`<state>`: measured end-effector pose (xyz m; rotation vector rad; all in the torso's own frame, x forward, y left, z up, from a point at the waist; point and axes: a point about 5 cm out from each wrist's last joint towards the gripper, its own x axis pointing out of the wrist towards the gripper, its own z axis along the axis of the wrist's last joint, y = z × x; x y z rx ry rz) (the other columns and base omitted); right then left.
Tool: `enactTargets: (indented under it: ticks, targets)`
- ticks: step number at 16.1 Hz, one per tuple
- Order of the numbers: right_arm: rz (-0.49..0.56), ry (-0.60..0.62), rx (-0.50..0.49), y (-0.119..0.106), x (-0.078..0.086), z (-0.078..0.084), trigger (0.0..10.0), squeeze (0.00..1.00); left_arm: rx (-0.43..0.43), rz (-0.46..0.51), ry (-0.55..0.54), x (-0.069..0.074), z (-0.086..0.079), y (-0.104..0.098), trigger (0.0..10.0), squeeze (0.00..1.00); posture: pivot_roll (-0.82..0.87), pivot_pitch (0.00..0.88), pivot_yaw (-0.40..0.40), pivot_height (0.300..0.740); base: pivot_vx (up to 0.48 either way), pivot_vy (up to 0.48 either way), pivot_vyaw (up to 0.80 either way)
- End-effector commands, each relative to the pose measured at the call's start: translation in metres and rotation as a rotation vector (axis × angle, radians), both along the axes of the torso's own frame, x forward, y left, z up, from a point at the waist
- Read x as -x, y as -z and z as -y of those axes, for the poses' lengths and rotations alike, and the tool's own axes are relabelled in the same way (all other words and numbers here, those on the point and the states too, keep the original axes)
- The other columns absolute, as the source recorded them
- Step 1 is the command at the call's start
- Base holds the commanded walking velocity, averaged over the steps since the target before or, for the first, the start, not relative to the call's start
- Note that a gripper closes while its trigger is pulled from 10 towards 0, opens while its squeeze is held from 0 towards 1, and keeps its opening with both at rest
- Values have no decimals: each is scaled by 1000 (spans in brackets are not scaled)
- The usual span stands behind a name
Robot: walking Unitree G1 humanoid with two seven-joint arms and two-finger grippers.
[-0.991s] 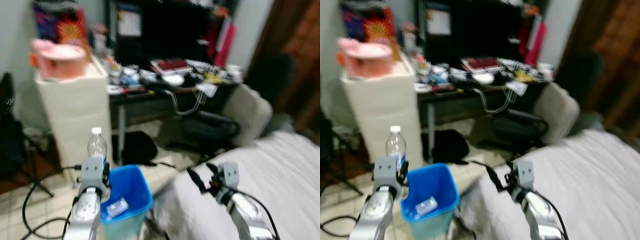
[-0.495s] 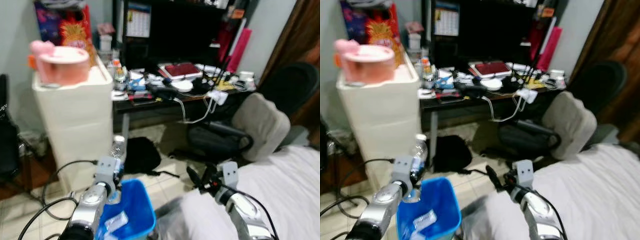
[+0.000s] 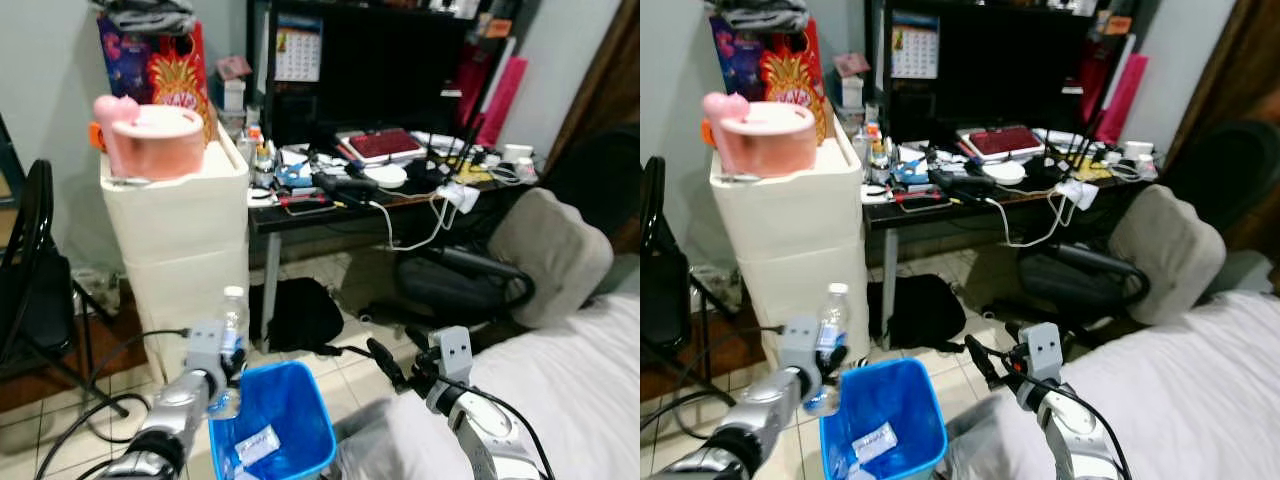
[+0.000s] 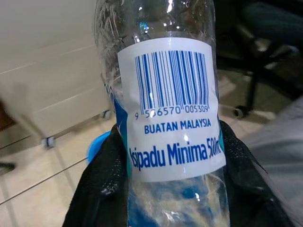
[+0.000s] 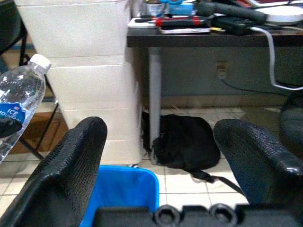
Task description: Clean up the room
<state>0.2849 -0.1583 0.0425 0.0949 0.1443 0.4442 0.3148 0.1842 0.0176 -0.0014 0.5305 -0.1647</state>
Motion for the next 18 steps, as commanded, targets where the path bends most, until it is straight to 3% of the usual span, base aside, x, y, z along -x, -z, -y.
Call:
enactTargets:
  ticks: [1,2,3,9,10,11,13,14,16,18]
  targets:
    - [11,21,20,-3,1,9,10000,0,5,68,38,-15,9,-17,10000,0,61,0,-121,740,0,0,0]
    - [11,20,21,-3,1,10,10000,0,3,65,40,-15,10,-17,10000,0,57,0,-121,740,0,0,0]
    - [10,20,23,-3,2,10,10000,0,0,58,35,-15,10,-16,10000,1000,53,0,-120,740,0,0,0]
    - [4,14,39,-3,6,14,10000,0,15,73,42,-17,12,-18,10000,1000,40,0,-132,740,0,0,0]
    - [5,12,43,-4,6,14,10000,0,28,94,35,-19,10,-21,10000,294,42,0,-130,740,0,0,0]
    - [13,18,46,-5,5,15,10000,0,10,137,54,-20,6,-26,10000,0,45,0,-116,740,0,0,0]
    - [40,60,37,-9,5,20,10000,0,-3,323,117,-17,-2,-40,10000,0,56,0,-99,740,0,0,0]
    - [44,70,37,-10,5,21,10000,0,-4,356,128,-15,-3,-42,10000,0,56,0,-99,740,0,0,0]
    - [111,200,40,-16,11,35,10000,0,-13,587,202,22,9,-67,10000,0,112,0,-102,740,0,0,0]
    - [105,194,37,-12,20,31,10000,0,-2,647,214,47,28,-77,10000,0,126,0,-107,740,0,0,0]
